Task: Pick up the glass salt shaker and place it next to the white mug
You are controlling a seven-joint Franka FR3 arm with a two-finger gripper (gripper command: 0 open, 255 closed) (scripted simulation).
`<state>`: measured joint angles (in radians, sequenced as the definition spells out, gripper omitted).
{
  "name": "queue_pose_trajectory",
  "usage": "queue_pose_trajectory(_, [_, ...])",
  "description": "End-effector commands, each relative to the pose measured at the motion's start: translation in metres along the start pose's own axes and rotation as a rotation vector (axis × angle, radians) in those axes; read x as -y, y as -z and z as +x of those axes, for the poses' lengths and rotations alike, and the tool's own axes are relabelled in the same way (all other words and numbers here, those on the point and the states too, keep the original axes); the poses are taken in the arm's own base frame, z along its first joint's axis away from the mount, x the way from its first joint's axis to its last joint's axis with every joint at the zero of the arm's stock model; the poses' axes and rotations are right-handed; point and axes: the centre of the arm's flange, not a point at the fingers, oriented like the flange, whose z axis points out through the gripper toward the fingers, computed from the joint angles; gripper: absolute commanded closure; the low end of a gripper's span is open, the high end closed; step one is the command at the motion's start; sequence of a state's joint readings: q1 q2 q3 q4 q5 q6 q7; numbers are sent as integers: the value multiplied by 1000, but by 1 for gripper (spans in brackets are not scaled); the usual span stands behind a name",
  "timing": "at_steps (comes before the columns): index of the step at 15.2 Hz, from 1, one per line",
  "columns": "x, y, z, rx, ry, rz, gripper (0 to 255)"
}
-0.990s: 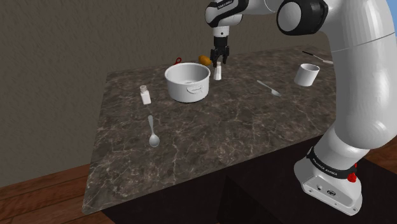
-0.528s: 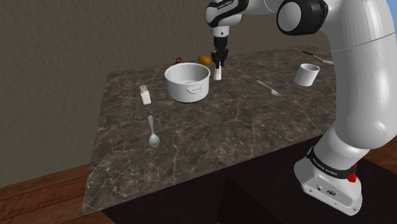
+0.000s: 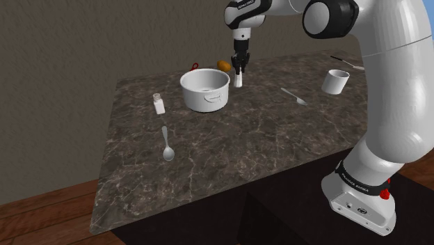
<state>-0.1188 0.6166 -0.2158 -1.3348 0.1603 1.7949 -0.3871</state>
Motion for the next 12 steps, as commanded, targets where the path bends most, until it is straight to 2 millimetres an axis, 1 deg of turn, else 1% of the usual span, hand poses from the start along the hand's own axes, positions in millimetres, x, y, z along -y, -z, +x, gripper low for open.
queue_pose_trajectory(1, [1,7,-1,0,0,0,255])
queue_pose_trajectory(12, [6,65,-8,0,0,0,255])
